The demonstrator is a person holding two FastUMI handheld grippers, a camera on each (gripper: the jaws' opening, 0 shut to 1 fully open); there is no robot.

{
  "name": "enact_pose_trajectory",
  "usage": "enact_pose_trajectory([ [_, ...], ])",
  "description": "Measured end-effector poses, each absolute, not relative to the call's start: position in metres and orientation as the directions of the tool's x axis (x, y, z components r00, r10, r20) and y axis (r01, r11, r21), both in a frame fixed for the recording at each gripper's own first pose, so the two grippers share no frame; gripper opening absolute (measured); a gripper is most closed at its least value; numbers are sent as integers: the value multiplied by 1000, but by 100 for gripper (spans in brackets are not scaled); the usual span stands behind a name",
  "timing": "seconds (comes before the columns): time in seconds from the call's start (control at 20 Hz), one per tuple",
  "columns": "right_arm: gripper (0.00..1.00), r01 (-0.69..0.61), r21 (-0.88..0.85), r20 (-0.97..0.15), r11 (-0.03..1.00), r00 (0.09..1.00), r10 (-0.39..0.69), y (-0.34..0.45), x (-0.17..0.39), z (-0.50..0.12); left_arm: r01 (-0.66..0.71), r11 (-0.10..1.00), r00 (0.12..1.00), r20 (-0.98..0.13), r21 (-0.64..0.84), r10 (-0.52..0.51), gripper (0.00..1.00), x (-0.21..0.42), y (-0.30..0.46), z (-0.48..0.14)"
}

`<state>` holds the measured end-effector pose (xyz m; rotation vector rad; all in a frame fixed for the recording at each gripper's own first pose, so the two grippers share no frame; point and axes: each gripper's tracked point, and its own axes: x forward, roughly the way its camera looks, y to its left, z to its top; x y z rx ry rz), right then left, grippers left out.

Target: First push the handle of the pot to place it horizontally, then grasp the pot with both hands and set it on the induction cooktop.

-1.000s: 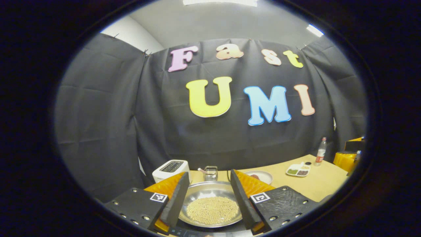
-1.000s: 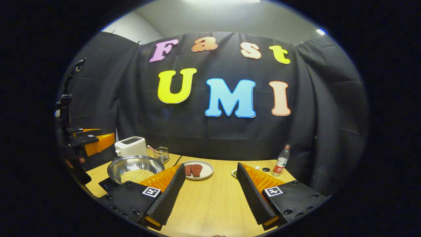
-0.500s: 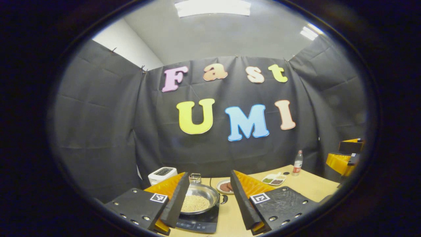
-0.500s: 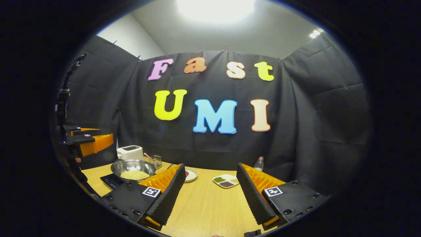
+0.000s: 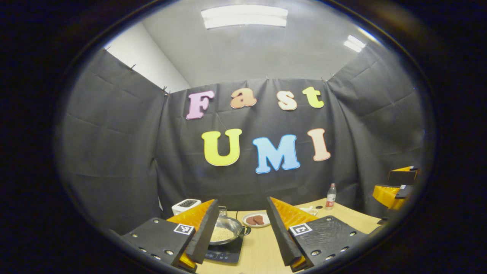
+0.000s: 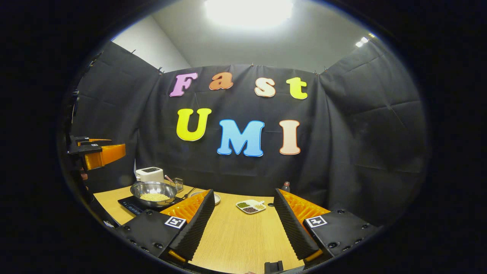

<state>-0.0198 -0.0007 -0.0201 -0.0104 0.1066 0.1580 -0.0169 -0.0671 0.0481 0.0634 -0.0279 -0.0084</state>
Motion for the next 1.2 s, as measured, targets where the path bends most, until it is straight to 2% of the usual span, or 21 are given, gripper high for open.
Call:
enact_pose_trajectory([
  [0.2,98,-119,15,-88,993,989,120,-3,-34,-6,3,997,999,38,76,-6,72,-34,-54,54],
  [0.25,94,-110,20,-81,994,991,111,-3,-38,-2,5,997,999,38,75,-8,73,-40,-51,56],
  [0.3,98,-102,25,-69,994,992,103,-3,-42,4,9,997,999,40,76,-12,72,-45,-47,57],
  [0.8,98,-66,20,-55,998,996,68,8,-84,19,39,998,998,48,53,-42,72,-78,-21,61],
  [1.2,98,-63,17,-56,998,996,64,13,-90,24,45,998,998,43,47,-47,72,-83,-17,58],
])
